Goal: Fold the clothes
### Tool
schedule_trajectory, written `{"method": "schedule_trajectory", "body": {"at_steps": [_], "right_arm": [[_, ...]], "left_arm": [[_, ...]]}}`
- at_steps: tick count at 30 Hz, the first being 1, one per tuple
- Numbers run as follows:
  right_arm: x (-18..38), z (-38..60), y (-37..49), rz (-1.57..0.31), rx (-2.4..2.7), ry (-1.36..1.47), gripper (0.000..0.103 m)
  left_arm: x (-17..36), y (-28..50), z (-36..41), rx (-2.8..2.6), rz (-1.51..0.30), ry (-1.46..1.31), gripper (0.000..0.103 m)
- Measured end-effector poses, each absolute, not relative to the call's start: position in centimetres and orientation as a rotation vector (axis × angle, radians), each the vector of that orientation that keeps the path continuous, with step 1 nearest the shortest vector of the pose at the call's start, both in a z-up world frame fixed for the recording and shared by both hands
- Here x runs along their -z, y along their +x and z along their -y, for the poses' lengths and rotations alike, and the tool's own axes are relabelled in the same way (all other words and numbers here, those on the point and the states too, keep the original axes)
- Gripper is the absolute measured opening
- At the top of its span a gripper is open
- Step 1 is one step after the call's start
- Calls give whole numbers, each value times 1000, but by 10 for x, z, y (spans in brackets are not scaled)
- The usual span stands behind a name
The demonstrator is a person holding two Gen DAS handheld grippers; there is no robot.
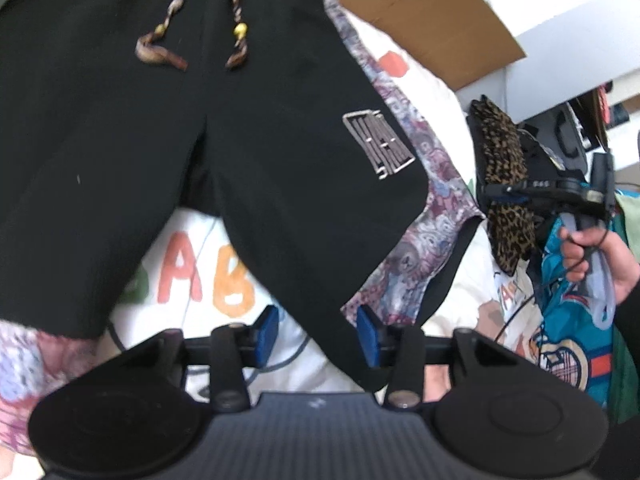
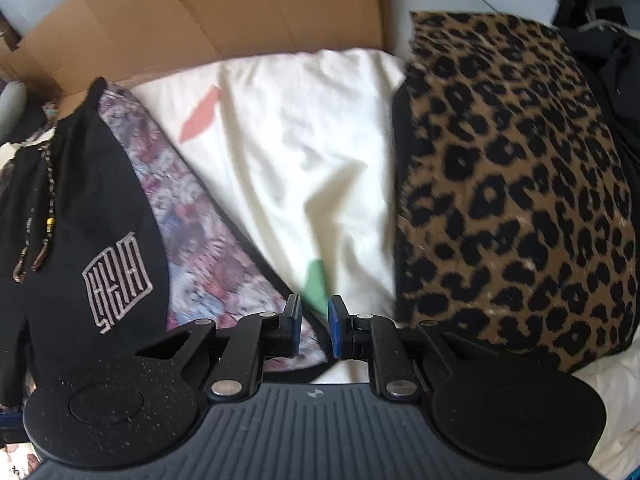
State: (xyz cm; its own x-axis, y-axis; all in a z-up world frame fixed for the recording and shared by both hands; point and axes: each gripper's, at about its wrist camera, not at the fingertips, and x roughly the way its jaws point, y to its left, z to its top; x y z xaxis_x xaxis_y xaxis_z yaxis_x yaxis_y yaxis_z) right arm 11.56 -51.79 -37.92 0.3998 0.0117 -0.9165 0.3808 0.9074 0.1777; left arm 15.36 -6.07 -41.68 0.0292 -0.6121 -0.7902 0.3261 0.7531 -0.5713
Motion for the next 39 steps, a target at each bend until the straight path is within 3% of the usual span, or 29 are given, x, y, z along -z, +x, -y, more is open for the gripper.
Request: {"method": "schedule_trajectory", "body": {"at_steps": [7, 18, 25, 31, 32, 33, 34, 37, 39], "right_arm": [[375, 474, 135, -1125, 39, 397, 15], [396, 398, 142, -1301, -194, 218, 15], [401, 407, 112, -1393, -179, 159, 15], [387, 437, 107, -1328, -94, 195, 16], [384, 444, 109, -1311, -67, 194, 18], [382, 451, 111, -1295, -35, 190, 29], [381, 458, 113, -1279, 0, 184, 32], [377, 476, 117, -1238, 90, 165, 34], [378, 486, 118, -1222, 125, 158, 34]], "left_arm": [[433, 149, 66, 715, -1402, -359, 46], [453, 134, 62, 646, -1460, -525, 50], [458, 133, 61, 632, -1452, -606, 55], [466, 130, 67, 661, -1448, -649, 59], [467, 130, 68, 666, -1447, -657, 59], [468, 129, 69, 672, -1447, -667, 59], [469, 129, 70, 677, -1448, -678, 59], [471, 128, 72, 688, -1459, -684, 50], [474, 128, 73, 696, -1490, -686, 27]]}}
